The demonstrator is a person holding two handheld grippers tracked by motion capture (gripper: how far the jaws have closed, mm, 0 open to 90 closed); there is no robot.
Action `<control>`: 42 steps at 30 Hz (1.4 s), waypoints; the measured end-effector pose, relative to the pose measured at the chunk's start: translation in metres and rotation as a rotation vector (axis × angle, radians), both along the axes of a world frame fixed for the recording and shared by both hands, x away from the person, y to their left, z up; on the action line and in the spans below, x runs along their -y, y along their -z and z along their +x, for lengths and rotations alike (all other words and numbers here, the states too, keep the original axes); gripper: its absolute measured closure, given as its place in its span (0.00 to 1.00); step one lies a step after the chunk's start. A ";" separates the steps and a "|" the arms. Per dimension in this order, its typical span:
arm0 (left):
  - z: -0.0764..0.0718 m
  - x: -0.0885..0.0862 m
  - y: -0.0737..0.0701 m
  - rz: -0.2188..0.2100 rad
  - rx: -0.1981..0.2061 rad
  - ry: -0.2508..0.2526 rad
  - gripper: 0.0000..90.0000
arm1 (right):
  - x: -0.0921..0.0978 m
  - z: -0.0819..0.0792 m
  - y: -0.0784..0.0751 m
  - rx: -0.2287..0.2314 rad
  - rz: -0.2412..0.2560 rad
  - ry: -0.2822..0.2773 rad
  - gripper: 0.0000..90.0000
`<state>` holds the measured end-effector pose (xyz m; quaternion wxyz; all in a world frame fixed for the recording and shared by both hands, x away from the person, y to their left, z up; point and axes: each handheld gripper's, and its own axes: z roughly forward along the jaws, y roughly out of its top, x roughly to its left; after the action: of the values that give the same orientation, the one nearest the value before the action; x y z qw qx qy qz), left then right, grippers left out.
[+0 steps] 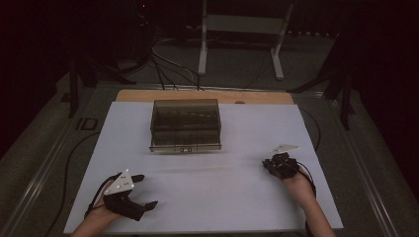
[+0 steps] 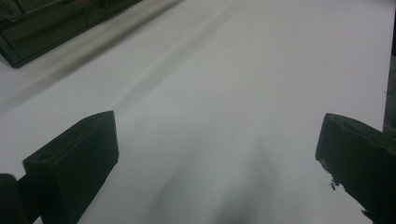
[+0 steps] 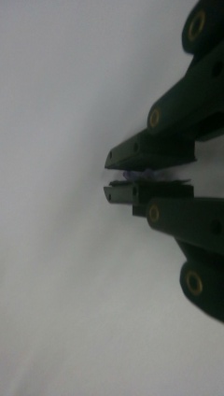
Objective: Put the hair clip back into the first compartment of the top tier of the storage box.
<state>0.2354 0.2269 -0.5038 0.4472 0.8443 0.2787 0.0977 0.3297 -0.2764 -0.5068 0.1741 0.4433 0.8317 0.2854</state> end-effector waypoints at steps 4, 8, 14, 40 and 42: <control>0.000 0.000 0.000 0.004 0.000 0.001 0.00 | -0.002 -0.001 -0.003 0.001 -0.011 -0.012 0.97; 0.000 0.000 0.000 0.001 0.001 -0.001 0.00 | -0.002 0.000 -0.005 0.000 0.015 -0.021 1.00; 0.000 0.000 0.000 0.000 0.001 0.001 0.00 | -0.009 -0.001 -0.011 -0.002 0.008 -0.053 1.00; 0.000 0.000 0.001 0.000 -0.004 0.004 0.00 | -0.021 -0.008 -0.047 0.023 0.059 -0.132 1.00; 0.000 0.000 0.001 -0.001 -0.005 0.004 0.00 | -0.023 -0.008 -0.051 0.029 0.064 -0.140 1.00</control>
<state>0.2352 0.2267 -0.5044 0.4470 0.8450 0.2780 0.0947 0.3213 -0.2530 -0.4561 0.1514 0.3853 0.8485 0.3297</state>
